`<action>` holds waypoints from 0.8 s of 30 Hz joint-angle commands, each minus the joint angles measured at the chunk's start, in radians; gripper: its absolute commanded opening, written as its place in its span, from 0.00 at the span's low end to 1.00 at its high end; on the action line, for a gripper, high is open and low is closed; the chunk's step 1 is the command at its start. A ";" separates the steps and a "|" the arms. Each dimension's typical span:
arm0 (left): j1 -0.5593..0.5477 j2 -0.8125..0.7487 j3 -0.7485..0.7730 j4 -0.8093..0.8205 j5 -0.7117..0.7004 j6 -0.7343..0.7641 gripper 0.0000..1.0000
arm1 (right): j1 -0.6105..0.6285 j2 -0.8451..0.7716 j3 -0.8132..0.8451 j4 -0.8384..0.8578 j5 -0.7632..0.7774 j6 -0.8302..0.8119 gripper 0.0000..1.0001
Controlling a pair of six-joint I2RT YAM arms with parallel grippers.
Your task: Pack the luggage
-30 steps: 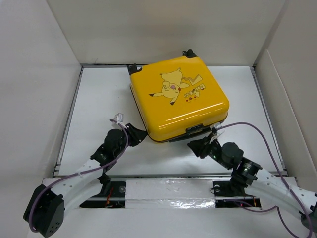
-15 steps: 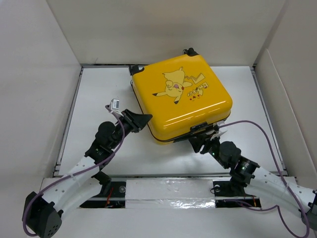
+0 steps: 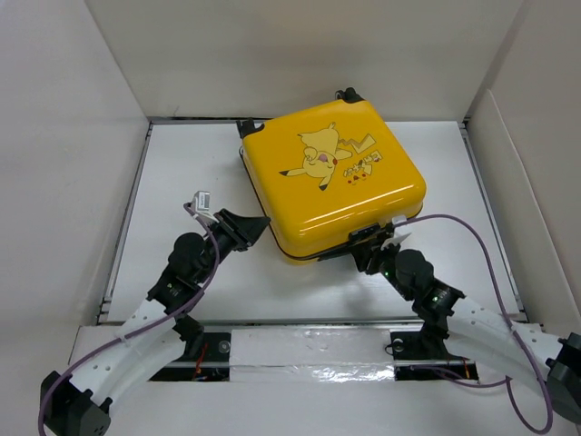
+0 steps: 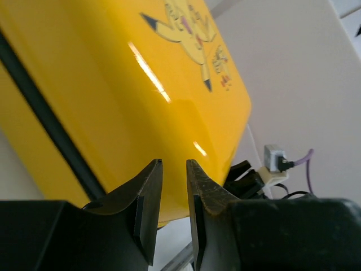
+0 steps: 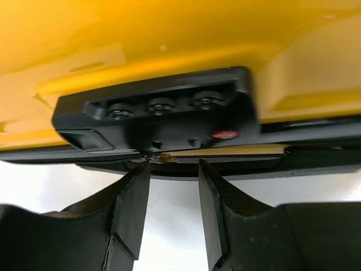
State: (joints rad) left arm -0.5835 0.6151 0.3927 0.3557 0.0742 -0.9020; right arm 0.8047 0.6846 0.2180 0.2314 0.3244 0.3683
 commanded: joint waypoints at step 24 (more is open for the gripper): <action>-0.002 0.179 -0.152 0.098 0.044 0.058 0.22 | -0.044 0.170 -0.005 0.436 -0.064 -0.114 0.22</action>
State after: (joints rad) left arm -0.5686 0.7799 0.2504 0.3546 0.0948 -0.8684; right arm 0.7673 0.8806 0.2131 0.5098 0.2470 0.2588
